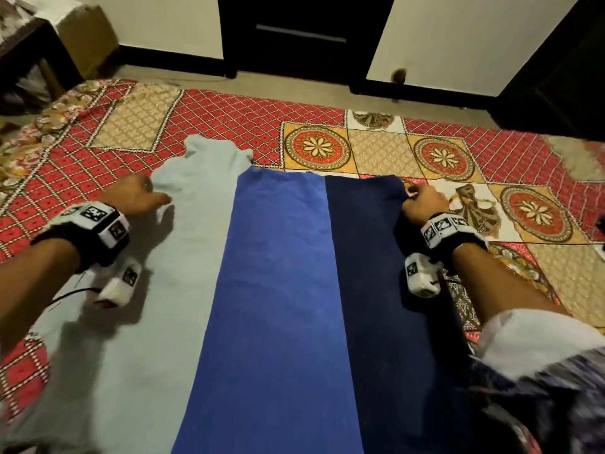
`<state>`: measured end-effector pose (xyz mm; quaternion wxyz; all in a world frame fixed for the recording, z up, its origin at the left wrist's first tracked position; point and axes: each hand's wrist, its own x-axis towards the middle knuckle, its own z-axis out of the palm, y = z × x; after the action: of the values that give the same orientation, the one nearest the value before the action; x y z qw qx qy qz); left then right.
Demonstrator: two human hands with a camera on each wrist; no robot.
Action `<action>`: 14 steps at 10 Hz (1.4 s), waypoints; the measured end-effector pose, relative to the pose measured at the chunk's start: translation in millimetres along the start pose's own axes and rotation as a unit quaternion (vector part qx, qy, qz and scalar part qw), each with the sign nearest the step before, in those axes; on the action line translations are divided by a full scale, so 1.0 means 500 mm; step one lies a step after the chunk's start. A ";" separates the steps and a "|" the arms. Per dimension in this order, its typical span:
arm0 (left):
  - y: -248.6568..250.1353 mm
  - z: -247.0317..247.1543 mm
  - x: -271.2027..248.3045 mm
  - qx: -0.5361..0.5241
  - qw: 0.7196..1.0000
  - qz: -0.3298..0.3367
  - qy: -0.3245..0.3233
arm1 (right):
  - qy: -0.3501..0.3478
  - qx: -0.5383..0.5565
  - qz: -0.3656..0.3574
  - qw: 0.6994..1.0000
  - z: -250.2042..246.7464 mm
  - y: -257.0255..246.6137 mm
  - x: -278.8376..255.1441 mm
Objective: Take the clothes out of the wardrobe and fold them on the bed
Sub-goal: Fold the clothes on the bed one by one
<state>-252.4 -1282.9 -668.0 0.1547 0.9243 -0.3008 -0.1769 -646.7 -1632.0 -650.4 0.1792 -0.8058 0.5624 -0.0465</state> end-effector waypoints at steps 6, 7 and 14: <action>-0.086 -0.002 0.224 -0.160 0.968 -0.192 -0.029 | -0.005 -0.104 -0.048 0.993 -0.020 0.020 0.178; -0.050 -0.012 0.158 -0.195 0.968 -0.159 0.018 | 0.018 -0.131 -0.037 0.991 -0.016 0.025 0.169; 0.278 0.134 0.094 0.237 0.920 0.313 -0.005 | -0.045 0.339 -0.011 0.940 -0.061 0.010 0.115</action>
<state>-314.9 -1430.7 -683.8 -0.0226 0.7916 -0.6087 -0.0480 -638.6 -1693.7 -630.9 0.4664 -0.7049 0.4955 -0.2001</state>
